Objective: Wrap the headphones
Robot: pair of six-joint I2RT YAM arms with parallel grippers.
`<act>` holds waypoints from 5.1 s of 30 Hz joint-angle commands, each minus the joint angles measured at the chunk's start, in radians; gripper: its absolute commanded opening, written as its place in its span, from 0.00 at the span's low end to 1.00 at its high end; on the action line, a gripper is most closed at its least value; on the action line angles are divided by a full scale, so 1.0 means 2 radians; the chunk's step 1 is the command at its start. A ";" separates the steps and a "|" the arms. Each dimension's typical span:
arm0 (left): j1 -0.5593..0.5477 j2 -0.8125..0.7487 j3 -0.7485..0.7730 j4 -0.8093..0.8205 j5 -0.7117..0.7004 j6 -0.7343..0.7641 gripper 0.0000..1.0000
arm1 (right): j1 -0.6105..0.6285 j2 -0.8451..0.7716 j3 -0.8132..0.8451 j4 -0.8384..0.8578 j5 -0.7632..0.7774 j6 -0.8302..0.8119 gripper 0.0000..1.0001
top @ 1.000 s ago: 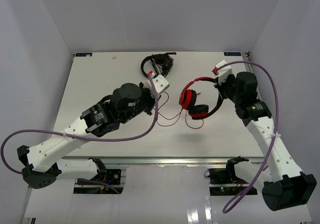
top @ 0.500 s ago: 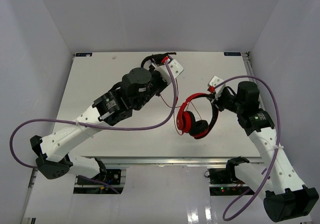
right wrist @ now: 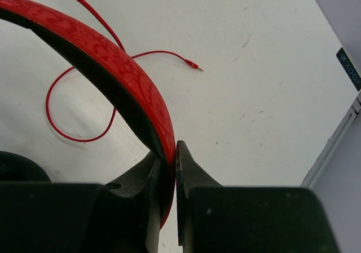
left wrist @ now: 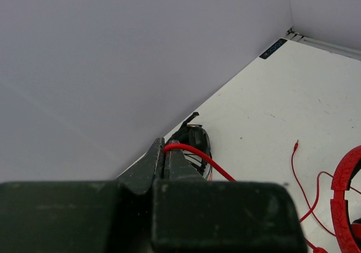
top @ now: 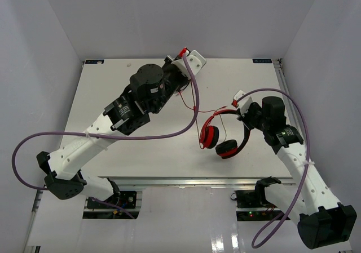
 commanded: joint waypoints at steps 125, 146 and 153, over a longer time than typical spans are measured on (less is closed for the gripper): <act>0.084 0.346 -0.405 0.847 0.391 -0.789 0.40 | -0.101 0.043 0.256 0.094 -0.285 0.546 0.08; -0.008 0.232 -0.465 0.678 0.360 -0.673 0.00 | -0.101 0.046 0.248 0.071 -0.064 0.496 0.08; -0.041 0.147 -0.451 0.535 0.317 -0.630 0.00 | -0.065 0.028 0.189 0.111 0.115 0.447 0.08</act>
